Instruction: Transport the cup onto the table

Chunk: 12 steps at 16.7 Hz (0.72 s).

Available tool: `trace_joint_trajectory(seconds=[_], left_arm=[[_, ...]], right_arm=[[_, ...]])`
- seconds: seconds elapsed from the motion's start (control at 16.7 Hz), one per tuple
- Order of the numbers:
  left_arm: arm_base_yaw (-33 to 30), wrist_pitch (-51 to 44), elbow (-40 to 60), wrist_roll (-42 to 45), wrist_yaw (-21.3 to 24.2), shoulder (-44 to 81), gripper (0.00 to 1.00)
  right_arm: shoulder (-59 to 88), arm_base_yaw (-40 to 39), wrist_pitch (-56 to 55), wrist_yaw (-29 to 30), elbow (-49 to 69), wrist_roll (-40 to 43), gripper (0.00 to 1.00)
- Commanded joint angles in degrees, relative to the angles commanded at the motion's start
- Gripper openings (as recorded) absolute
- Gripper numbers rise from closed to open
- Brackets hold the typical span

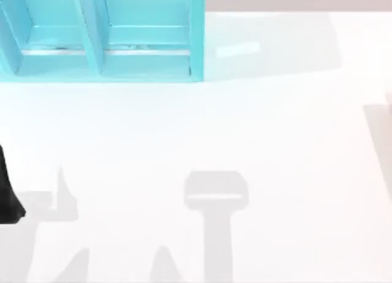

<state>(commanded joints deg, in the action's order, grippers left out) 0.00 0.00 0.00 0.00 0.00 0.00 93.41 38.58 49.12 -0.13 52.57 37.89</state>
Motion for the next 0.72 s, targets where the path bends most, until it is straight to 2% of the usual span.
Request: trace_joint_trajectory(seconds=[0.18, 0.72], left_arm=[[0.00, 0.00, 0.00, 0.00, 0.00, 0.00, 1.00], [0.00, 0.00, 0.00, 0.00, 0.00, 0.00, 1.00]], right_arm=[[0.00, 0.00, 0.00, 0.00, 0.00, 0.00, 1.00], [0.00, 0.00, 0.00, 0.00, 0.00, 0.00, 0.32]])
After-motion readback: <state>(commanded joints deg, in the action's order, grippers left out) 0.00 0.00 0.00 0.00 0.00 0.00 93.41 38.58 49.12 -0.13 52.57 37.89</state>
